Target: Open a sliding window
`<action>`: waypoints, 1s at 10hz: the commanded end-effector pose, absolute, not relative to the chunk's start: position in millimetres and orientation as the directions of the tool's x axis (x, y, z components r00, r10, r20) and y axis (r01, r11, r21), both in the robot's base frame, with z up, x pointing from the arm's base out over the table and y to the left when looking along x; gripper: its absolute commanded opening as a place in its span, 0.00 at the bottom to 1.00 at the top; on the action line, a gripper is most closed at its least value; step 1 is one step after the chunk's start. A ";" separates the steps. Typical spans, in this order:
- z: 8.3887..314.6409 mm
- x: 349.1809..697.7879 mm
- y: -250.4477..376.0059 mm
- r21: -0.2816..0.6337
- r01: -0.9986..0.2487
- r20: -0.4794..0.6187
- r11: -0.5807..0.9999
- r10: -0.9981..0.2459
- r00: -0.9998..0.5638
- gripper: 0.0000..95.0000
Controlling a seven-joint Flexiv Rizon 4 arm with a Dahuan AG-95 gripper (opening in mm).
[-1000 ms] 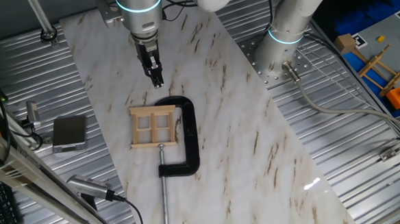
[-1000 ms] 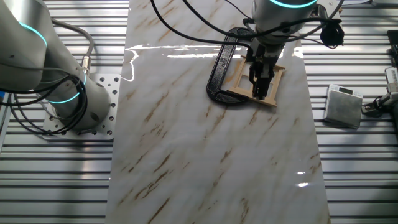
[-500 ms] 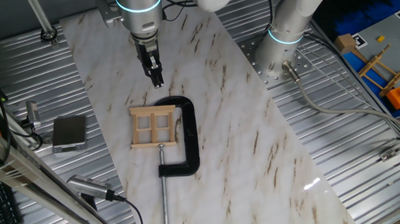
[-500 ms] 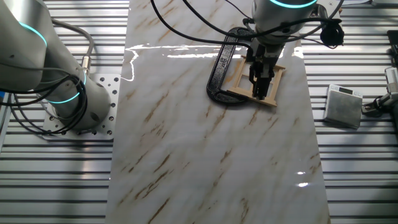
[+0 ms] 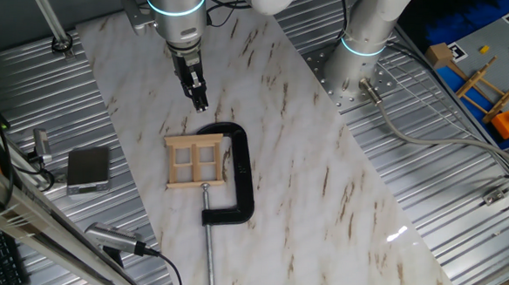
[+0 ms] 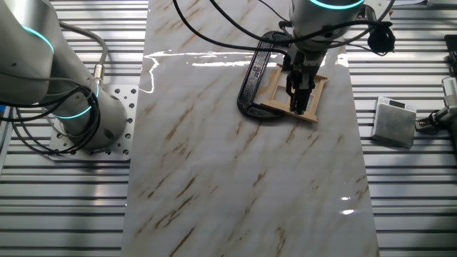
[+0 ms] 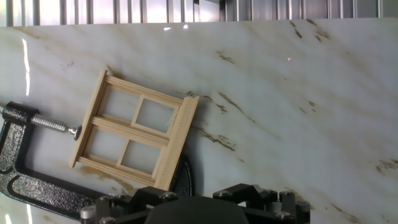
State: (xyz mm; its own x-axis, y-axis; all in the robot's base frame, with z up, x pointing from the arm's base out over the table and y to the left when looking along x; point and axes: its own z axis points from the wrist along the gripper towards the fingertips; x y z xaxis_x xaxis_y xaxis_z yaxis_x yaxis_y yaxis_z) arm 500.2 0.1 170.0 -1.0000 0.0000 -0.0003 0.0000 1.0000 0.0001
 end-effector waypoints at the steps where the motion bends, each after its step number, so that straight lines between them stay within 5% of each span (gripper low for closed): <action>1: 170.0 500.0 0.0 0.016 -0.080 -0.008 0.997 -0.079 -0.997 0.00; 10: 170.0 500.0 0.0 0.012 -0.079 -0.007 0.997 -0.079 -0.997 0.00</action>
